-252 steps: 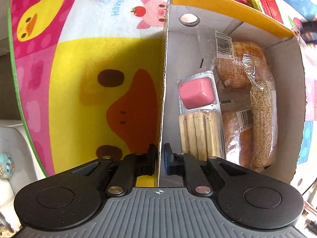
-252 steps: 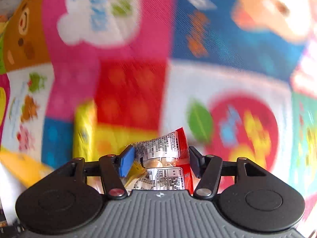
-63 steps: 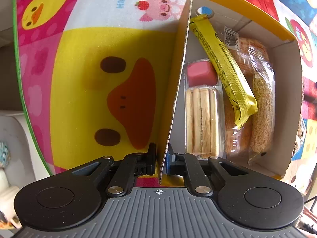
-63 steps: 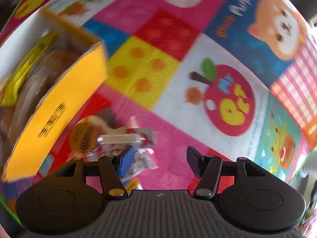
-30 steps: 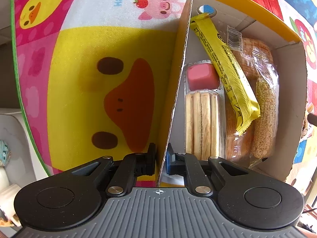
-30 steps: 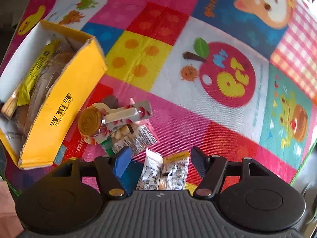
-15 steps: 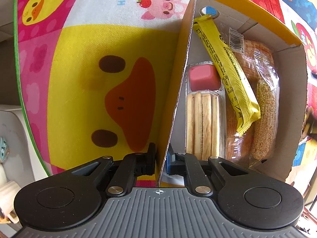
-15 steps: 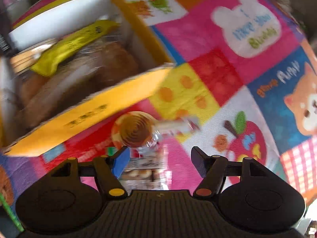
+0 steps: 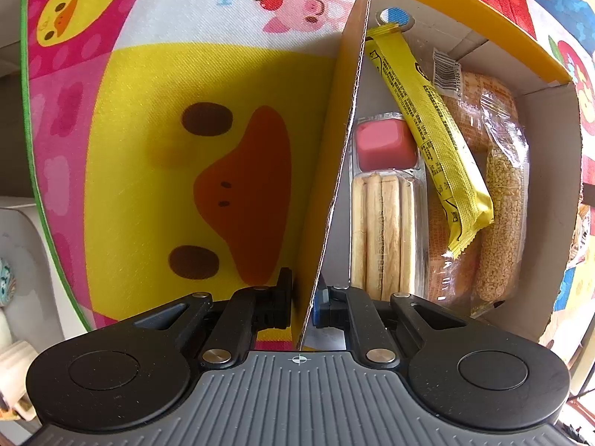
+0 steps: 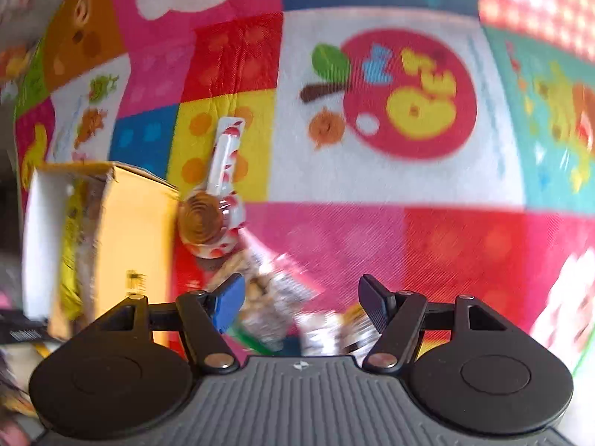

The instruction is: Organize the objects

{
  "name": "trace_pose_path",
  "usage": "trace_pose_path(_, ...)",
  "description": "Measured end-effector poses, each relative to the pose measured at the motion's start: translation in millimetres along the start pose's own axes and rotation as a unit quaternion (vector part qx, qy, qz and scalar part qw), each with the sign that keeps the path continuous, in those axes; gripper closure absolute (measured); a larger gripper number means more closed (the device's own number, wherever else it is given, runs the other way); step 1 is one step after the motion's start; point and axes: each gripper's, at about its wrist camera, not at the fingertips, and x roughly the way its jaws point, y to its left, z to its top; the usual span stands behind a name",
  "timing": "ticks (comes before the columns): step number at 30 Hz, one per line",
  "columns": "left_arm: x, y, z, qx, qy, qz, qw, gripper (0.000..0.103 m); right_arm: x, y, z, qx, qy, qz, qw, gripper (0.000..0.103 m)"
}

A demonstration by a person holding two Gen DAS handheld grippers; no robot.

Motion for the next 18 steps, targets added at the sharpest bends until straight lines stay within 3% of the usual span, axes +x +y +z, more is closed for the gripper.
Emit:
trace_pose_path(3,0,0,0,0.001,0.000,0.000,1.0000,0.092,6,2,-10,0.087,0.005,0.047,0.995,0.035)
trace_pose_path(7,1,0,-1,0.002,0.003,-0.003,1.0000,0.092,23,10,-9,0.137,0.005,0.029,0.990,0.036)
trace_pose_path(10,2,-3,0,0.008,0.004,-0.003,1.0000,0.092,28,19,-5,0.129,0.002,0.007,0.992,0.035)
trace_pose_path(13,2,-4,1,0.010,0.003,-0.006,0.9999,0.092,23,38,-2,0.071,-0.009,-0.030,0.997,0.041)
trace_pose_path(18,3,-1,-1,0.018,0.001,-0.011,0.9998,0.092,25,37,8,0.076,0.002,-0.027,0.997,0.042)
